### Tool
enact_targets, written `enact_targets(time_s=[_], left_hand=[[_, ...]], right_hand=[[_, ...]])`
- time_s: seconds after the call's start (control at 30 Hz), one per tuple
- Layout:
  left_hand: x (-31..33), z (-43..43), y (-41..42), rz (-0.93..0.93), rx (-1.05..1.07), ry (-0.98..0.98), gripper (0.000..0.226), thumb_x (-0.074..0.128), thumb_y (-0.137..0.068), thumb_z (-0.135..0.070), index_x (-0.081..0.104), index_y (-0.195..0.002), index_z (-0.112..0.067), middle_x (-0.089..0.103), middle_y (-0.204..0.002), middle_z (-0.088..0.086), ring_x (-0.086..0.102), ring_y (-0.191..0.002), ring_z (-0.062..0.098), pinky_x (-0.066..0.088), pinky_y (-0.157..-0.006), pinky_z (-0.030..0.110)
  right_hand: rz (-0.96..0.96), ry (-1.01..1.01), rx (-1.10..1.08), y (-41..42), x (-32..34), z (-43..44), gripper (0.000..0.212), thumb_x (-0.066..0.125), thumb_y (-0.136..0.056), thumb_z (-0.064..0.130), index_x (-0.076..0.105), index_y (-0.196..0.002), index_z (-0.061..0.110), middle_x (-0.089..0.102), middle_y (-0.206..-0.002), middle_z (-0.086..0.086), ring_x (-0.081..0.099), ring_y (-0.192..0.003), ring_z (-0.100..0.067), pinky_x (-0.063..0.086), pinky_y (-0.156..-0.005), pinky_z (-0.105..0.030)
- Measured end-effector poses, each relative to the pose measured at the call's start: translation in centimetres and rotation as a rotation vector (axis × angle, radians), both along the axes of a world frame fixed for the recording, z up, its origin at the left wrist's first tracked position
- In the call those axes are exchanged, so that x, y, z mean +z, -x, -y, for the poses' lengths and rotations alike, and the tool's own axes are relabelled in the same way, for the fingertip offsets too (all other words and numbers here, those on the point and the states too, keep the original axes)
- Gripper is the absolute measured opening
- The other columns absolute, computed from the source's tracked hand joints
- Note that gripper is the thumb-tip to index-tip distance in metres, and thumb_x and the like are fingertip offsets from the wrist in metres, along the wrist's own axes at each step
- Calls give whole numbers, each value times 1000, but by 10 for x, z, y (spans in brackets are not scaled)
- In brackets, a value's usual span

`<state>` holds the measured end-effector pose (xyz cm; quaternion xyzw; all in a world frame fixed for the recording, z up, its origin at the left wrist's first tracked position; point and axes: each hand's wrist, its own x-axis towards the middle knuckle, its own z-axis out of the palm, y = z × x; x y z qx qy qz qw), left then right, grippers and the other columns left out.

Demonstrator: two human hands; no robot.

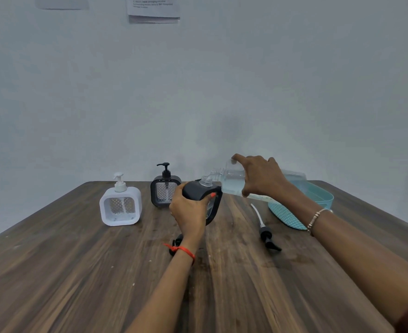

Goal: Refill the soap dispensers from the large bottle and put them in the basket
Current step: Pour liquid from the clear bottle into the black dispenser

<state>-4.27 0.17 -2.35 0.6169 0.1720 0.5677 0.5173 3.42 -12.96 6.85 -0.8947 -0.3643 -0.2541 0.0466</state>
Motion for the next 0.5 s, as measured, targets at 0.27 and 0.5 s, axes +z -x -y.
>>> enact_targets(time_s=[0.27, 0.5], left_hand=[[-1, 1, -1, -7, -20, 13, 61, 90, -54, -14, 62, -109, -7, 56, -92, -4, 54, -86, 13, 37, -58, -6], [-2, 2, -2, 0, -36, 29, 61, 89, -54, -13, 62, -108, -8, 57, -94, -3, 55, -87, 13, 37, -58, -6]], right_hand=[[-22, 8, 0, 1, 2, 2, 82, 80, -60, 20, 36, -128, 26, 56, -90, 2, 56, -97, -24, 32, -80, -36], [-44, 27, 0, 2, 3, 4, 81, 80, -59, 20, 37, -128, 26, 53, -86, 5, 55, -96, -23, 32, -79, -36]])
